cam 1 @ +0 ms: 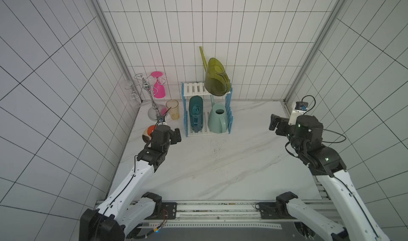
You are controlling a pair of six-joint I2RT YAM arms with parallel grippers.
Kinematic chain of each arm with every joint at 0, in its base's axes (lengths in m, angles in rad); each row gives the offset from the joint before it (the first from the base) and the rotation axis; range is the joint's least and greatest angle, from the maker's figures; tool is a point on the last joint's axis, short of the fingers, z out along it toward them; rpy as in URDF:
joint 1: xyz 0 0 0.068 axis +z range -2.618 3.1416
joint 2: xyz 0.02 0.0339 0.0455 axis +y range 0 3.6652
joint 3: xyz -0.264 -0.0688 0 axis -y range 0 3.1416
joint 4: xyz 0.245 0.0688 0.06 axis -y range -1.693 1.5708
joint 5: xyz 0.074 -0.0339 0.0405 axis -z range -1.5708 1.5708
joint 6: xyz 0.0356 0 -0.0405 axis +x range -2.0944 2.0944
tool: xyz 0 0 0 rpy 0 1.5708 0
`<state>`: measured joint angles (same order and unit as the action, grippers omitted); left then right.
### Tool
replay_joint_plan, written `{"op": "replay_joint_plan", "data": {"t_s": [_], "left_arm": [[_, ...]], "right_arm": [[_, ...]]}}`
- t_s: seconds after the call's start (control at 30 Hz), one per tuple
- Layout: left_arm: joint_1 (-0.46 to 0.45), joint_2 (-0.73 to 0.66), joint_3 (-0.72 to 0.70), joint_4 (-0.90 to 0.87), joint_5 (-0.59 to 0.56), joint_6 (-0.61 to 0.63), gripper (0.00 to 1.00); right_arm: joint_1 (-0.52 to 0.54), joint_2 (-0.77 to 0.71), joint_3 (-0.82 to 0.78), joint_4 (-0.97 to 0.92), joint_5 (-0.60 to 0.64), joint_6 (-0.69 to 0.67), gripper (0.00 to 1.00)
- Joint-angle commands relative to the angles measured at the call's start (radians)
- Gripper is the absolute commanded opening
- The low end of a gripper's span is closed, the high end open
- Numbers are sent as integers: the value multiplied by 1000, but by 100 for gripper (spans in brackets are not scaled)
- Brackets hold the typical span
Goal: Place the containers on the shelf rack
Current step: Reset both arms
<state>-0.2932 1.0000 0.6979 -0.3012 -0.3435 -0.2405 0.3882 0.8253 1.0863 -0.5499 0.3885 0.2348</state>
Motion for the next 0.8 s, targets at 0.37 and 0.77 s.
{"op": "replay_joint_plan", "data": {"t_s": [0.37,0.77], "left_arm": [[244,162,-329,754,174,136,98],[290,467,-359,1174,245,178,98]], "right_arm": [[-419,-56,-665,673,-108,-21,99],[-466,319,-848,1306,-272,-111,99]]}}
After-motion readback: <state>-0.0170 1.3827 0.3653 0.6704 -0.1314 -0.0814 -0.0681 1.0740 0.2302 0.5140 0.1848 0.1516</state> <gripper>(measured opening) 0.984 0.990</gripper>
